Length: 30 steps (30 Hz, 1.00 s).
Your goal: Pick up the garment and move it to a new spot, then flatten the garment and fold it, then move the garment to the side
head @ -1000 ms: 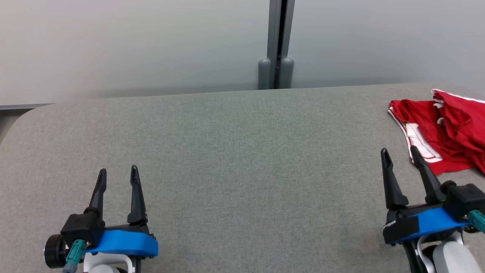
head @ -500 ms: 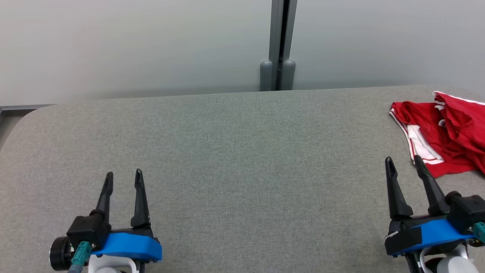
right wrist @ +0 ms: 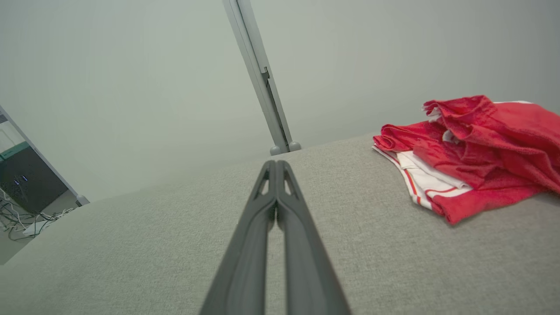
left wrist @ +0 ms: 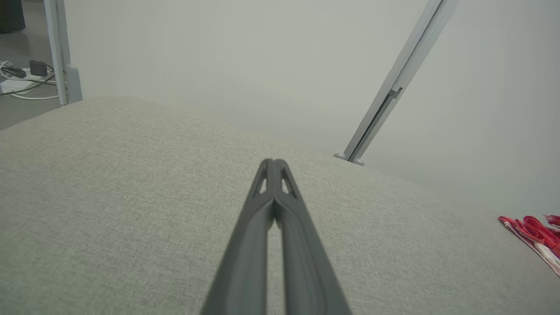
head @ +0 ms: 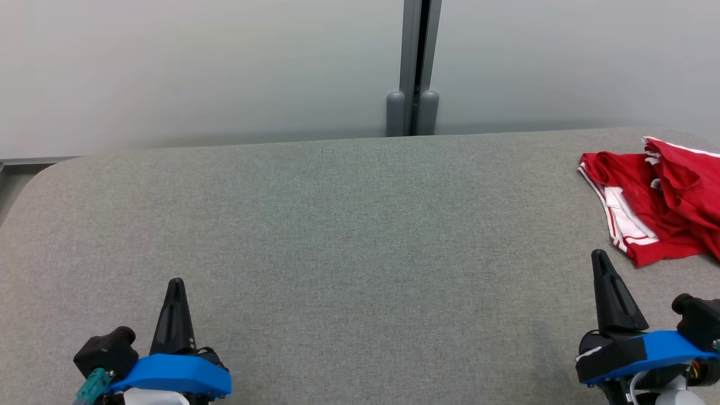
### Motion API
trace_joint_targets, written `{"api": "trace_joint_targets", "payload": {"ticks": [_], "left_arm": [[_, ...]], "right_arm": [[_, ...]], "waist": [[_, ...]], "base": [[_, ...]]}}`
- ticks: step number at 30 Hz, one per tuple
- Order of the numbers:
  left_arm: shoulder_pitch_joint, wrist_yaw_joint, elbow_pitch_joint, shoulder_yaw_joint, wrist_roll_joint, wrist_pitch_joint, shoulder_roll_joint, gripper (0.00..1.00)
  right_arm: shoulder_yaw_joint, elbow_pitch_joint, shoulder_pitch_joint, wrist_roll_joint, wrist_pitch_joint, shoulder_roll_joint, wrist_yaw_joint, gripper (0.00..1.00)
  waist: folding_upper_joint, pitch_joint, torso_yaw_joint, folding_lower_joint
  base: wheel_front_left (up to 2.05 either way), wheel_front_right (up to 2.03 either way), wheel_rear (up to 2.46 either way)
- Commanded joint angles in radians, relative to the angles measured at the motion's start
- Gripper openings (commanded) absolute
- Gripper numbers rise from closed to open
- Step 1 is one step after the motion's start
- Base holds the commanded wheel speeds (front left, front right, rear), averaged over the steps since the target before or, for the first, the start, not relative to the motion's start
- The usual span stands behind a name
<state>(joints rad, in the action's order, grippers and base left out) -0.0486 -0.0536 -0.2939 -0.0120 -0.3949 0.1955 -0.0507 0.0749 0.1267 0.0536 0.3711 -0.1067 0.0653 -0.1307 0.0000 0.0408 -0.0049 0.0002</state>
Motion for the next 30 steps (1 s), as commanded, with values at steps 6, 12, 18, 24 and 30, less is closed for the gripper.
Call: {"api": "trace_joint_targets", "payload": {"ticks": [6,12,18,24,30], "left_arm": [[-0.031,-0.012,0.024,0.016,-0.136,-0.03,-0.001,0.0],[-0.034,-0.018,0.027,0.025,-0.232,-0.054,-0.001,0.0],[-0.036,-0.023,0.029,0.033,-0.307,-0.074,-0.001,0.0],[-0.04,-0.028,0.032,0.042,-0.392,-0.096,-0.001,0.0],[-0.043,-0.033,0.034,0.051,-0.472,-0.116,0.0,0.0]], "right_arm": [[0.007,-0.001,0.021,0.141,0.023,-0.002,0.0,0.0],[0.01,0.009,0.025,0.239,0.04,-0.003,0.0,0.0],[0.012,0.017,0.028,0.315,0.054,-0.004,0.0,0.0],[0.014,0.026,0.032,0.402,0.069,-0.005,0.0,0.0],[0.017,0.035,0.035,0.483,0.084,-0.006,0.0,0.0]], "waist": [[0.0,-0.002,0.0,-0.0001],[0.0,-0.004,0.001,-0.0001],[0.0,-0.006,0.001,-0.0001],[0.0,-0.008,0.001,-0.0001],[0.0,-0.01,0.001,-0.0001]], "base": [[0.0,0.0,0.0],[0.0,0.0,0.0],[0.0,0.0,0.0],[0.0,0.0,0.0],[0.0,0.0,0.0]]}}
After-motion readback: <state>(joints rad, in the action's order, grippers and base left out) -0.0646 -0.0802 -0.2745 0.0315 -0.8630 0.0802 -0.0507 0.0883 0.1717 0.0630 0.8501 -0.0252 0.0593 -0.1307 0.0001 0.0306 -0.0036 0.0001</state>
